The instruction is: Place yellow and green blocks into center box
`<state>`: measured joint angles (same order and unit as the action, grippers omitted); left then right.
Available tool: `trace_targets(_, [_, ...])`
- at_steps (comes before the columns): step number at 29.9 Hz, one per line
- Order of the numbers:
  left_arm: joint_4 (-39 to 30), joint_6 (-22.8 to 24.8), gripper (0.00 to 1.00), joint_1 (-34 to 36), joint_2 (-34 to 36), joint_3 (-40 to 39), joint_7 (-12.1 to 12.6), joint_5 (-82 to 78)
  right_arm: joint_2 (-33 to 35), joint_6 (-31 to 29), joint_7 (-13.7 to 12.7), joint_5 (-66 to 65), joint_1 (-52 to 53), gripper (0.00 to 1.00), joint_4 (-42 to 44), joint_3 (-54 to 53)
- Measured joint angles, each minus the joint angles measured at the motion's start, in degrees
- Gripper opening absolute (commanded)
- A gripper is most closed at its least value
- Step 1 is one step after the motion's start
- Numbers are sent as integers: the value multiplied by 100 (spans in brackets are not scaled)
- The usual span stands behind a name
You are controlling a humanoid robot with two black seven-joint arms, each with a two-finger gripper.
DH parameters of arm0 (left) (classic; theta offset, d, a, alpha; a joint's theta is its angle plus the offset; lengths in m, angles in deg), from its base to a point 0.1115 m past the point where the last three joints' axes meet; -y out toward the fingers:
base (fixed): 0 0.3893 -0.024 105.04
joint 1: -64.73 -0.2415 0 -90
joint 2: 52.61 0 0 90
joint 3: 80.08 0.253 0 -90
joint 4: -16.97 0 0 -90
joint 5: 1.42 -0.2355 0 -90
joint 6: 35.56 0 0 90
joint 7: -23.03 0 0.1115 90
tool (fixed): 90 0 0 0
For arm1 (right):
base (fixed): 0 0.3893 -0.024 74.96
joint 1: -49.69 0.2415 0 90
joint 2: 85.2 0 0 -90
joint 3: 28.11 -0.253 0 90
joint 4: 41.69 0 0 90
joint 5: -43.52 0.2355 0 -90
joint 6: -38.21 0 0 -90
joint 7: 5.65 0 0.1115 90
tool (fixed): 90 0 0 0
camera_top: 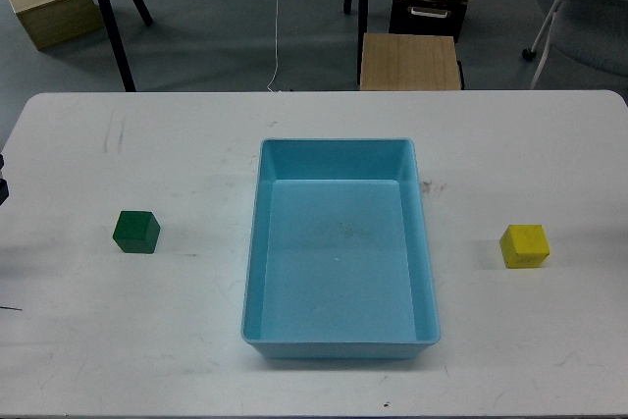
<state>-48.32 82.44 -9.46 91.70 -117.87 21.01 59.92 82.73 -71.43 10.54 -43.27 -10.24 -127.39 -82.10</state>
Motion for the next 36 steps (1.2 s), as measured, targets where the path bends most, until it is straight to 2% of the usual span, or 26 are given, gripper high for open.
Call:
trace_targets(8, [-45,0,100,26,0,-6,0,0,-48,-4,-71,-885,-5,99,209,277])
trace_targets(14, [-63,0,100,-14,200,10,0,-188,-212,-41,-22,-2036,48,99,218,399])
trace_targets(23, [-66,0,100,-15,262,2,-92,-409,-13,-78,346,-3326,96,99,-611,430])
trace_targets(28, [-66,0,100,0,262,6,-121,-421,-462,-362,616,-3781,107,99,-644,603])
trace_targets(32, [-64,0,100,-1,262,8,-123,-429,-1051,-741,656,-3818,180,99,-644,658])
trace_targets(36, [-62,0,100,-19,262,9,-123,-429,-1249,-830,657,-3821,477,99,-623,787])
